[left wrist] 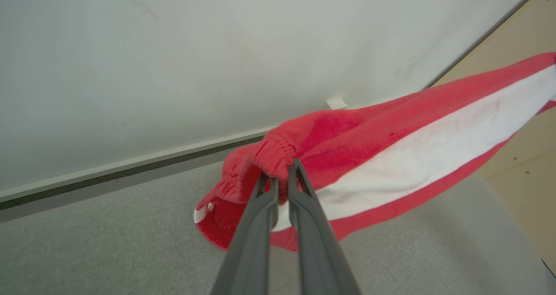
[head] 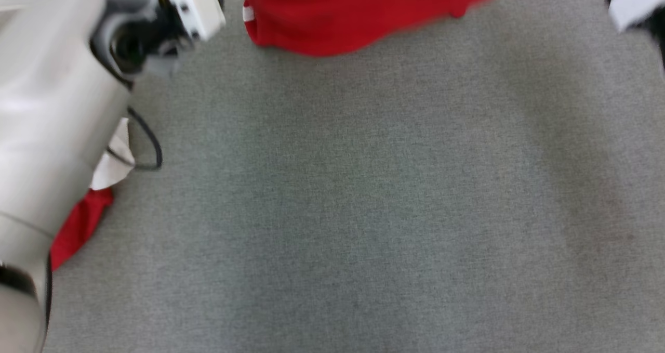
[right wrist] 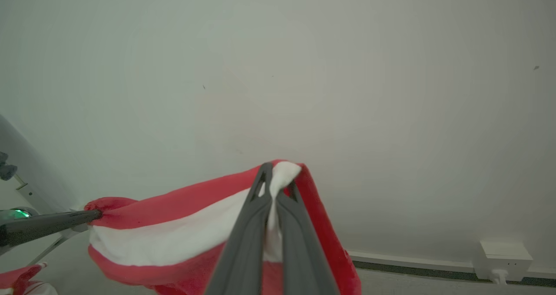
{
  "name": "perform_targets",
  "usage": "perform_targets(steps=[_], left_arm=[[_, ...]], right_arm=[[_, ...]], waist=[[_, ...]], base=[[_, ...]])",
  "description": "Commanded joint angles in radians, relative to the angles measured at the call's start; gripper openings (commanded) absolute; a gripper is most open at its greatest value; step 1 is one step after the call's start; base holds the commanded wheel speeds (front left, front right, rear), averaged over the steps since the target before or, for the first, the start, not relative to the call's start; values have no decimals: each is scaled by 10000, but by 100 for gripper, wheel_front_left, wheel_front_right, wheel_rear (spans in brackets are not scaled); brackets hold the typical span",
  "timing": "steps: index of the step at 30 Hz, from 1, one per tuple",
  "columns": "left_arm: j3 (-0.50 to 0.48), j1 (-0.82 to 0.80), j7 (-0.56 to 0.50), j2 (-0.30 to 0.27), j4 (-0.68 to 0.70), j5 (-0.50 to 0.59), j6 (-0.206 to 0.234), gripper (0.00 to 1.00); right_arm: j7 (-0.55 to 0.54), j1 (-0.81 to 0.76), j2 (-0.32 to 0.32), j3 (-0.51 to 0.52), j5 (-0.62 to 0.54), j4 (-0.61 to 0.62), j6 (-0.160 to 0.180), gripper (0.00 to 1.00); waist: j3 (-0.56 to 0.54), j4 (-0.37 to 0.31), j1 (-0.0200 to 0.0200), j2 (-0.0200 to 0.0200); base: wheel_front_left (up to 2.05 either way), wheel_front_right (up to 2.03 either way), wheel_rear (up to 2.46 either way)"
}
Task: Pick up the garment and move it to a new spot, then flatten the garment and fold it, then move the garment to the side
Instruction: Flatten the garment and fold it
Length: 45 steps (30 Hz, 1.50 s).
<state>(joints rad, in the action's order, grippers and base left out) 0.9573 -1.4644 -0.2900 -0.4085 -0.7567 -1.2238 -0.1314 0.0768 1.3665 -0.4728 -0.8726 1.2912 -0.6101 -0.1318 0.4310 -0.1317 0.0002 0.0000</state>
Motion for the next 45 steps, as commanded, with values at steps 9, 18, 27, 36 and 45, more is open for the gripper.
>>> perform_targets(steps=[9, 18, 27, 36, 45], left_arm=[[1078, 2243, -884, -989, 1396, -1120, 18, 0], [1938, 4716, -1801, -1753, 3262, -2323, 18, 0], [2201, 6462, -2142, -2525, 5179, -3367, 371, 0], [1994, 6440, -2430, -3162, 6489, -3727, 1084, 0], [1351, 4886, -4340, -2753, 5532, -5174, 1423, 0]], right_arm=[[-820, -2582, -1339, -1574, 865, 1670, 22, 0], [-1736, -4828, -2810, -2876, 1834, 3679, 22, 0], [-2709, -6416, -4938, -3475, 2711, 5966, 22, 0], [-2778, -6080, -5826, -3034, 3221, 6666, 22, 0], [-5146, -3846, -4431, -2761, 4257, 4429, 22, 0]], waist=[[-1278, 41, -2, 0], [-3000, 135, -2, 0], [-3933, 308, -2, 0], [-3847, 484, -2, 0], [-2422, 757, -2, 0]], base=[[0, 0, 0], [0, 0, 0], [0, 0, 0], [0, 0, 0], [0, 0, 0]])
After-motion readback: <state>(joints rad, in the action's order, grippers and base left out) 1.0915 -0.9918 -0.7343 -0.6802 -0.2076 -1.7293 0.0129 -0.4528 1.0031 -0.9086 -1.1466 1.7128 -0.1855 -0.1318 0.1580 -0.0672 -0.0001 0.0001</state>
